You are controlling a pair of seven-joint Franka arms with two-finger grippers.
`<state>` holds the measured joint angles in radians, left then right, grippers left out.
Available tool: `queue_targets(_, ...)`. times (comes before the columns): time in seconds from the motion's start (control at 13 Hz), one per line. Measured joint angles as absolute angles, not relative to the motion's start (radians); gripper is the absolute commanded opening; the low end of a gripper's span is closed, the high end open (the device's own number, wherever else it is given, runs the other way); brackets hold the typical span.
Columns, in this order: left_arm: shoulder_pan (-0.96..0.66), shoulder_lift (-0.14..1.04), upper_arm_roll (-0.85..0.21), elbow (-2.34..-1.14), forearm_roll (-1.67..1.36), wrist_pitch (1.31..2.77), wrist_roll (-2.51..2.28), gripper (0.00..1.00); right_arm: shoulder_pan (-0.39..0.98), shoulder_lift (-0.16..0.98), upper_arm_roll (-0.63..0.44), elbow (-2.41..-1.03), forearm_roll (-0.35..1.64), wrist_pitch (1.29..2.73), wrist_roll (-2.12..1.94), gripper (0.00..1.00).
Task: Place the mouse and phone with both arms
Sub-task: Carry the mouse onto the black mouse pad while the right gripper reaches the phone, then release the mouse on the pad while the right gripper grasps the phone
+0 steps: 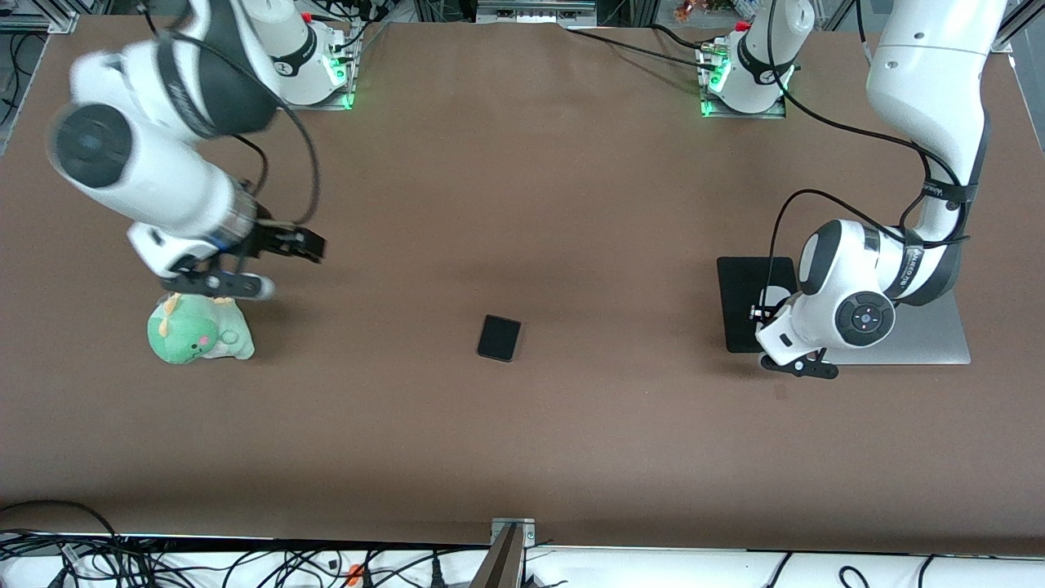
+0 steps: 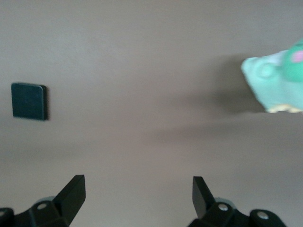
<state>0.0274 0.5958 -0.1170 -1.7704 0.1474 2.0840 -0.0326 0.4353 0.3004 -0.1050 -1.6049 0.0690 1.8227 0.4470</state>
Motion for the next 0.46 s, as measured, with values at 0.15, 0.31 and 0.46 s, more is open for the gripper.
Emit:
queue_targets(0.15, 0.047, 0.597, -0.118, -1.84, 0.147, 2.164, -0.02, 0.69, 0.522, 0.406, -0.103, -1.587, 0.069, 1.943, 0.62, 1.0)
queue_targets(0.31, 0.047, 0.597, -0.123, -1.861, 0.148, 2.182, -0.018, 1.0, 0.593, 0.528, -0.102, -1.523, 0.069, 2.037, 0.778, 1.0)
queue_targets(0.46, 0.047, 0.591, -0.128, -1.861, 0.148, 2.181, -0.018, 1.0, 0.64, 0.643, -0.102, -1.441, 0.069, 2.111, 0.895, 1.0)
